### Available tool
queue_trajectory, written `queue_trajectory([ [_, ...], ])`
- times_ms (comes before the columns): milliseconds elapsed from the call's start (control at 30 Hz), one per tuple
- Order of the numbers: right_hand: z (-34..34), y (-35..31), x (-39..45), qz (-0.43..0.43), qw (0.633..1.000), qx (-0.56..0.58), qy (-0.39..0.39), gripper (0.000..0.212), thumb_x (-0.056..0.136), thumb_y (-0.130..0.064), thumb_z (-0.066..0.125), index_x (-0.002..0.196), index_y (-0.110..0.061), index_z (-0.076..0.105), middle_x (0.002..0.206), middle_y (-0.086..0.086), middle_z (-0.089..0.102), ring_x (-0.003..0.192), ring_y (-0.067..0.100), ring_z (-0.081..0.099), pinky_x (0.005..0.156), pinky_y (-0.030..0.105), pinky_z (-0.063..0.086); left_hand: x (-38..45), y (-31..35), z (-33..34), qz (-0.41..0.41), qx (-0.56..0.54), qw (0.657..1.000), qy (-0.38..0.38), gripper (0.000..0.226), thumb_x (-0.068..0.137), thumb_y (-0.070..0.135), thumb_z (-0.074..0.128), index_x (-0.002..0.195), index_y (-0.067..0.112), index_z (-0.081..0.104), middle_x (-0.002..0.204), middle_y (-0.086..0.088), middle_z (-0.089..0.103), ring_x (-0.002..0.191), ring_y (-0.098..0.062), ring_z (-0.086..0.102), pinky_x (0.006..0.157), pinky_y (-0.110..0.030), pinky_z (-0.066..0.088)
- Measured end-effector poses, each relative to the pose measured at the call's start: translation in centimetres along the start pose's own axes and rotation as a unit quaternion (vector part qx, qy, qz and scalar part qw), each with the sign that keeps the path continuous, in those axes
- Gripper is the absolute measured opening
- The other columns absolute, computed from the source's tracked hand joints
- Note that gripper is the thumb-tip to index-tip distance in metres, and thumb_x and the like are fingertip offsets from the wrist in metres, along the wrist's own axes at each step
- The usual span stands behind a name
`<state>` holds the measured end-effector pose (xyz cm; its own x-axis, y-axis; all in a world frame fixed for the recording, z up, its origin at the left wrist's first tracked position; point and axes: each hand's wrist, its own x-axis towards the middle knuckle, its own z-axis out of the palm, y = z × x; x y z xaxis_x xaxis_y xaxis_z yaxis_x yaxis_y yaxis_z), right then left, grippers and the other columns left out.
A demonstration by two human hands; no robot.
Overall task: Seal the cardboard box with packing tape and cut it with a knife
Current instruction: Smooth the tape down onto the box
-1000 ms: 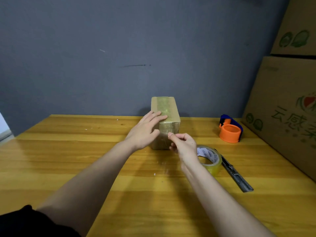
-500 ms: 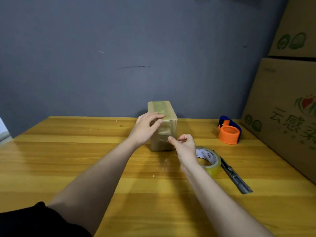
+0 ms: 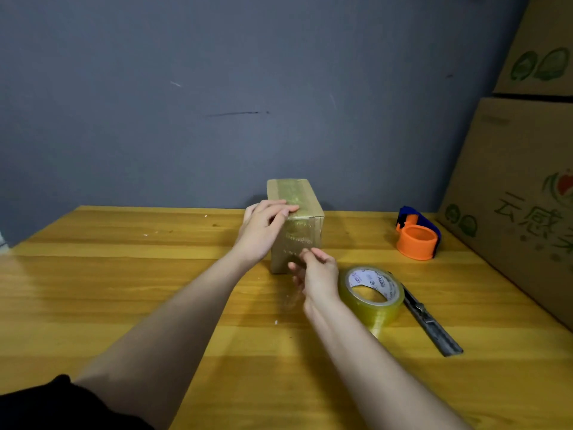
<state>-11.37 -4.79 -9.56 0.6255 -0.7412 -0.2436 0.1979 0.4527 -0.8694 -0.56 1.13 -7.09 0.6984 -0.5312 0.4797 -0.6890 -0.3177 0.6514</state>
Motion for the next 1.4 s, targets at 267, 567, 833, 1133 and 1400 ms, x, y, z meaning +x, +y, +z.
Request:
queue_trajectory([
  [267,1.1,-0.4,0.6,-0.018,0.999,0.017,0.036,0.009,0.089,-0.014,0.06,0.098,-0.015,0.061,0.083,0.0,0.066,0.053,0.006,0.058,0.042,0.016,0.036,0.1,0.3,0.3,-0.009,-0.007,1.0,0.011,0.033,0.101,0.032,0.037,0.116,0.035,0.066,0.132,0.009,0.055,0.129,-0.015,0.037,0.102,-0.021,0.018],
  [567,1.4,0.1,1.2,-0.063,0.997,-0.027,0.041,0.013,0.092,-0.018,0.057,0.079,-0.021,0.055,0.092,0.004,0.066,0.061,0.009,0.061,0.057,0.023,0.044,-0.1,0.2,0.3,0.008,-0.002,1.0,0.017,0.028,0.098,0.031,0.044,0.117,0.035,0.065,0.132,0.009,0.055,0.131,-0.015,0.038,0.105,-0.023,0.019],
  [833,0.3,0.3,0.5,-0.116,0.989,-0.089,-0.005,0.012,0.09,-0.018,0.059,0.079,-0.022,0.056,0.087,0.002,0.067,0.08,0.013,0.064,0.072,0.033,0.045,-0.2,0.4,0.3,0.009,-0.015,1.0,0.007,0.031,0.1,0.029,0.04,0.119,0.033,0.064,0.134,0.009,0.053,0.131,-0.013,0.035,0.104,-0.022,0.017],
  [1133,-0.5,-0.7,-0.3,-0.148,0.986,-0.061,-0.05,0.01,0.094,-0.014,0.053,0.084,-0.017,0.054,0.081,-0.003,0.067,0.075,0.01,0.062,0.058,0.023,0.042,0.0,0.2,0.1,0.01,-0.034,0.999,0.003,0.03,0.1,0.028,0.041,0.116,0.035,0.065,0.133,0.008,0.055,0.131,-0.016,0.038,0.105,-0.023,0.018],
  [1400,-0.4,-1.2,0.3,-0.097,0.993,-0.05,-0.037,0.021,0.088,-0.023,0.06,0.072,-0.017,0.047,0.062,-0.001,0.055,0.055,0.011,0.05,0.051,0.022,0.036,-0.2,0.5,0.1,0.0,-0.048,0.999,0.007,0.03,0.1,0.027,0.041,0.117,0.031,0.066,0.134,0.006,0.054,0.131,-0.016,0.038,0.107,-0.025,0.018],
])
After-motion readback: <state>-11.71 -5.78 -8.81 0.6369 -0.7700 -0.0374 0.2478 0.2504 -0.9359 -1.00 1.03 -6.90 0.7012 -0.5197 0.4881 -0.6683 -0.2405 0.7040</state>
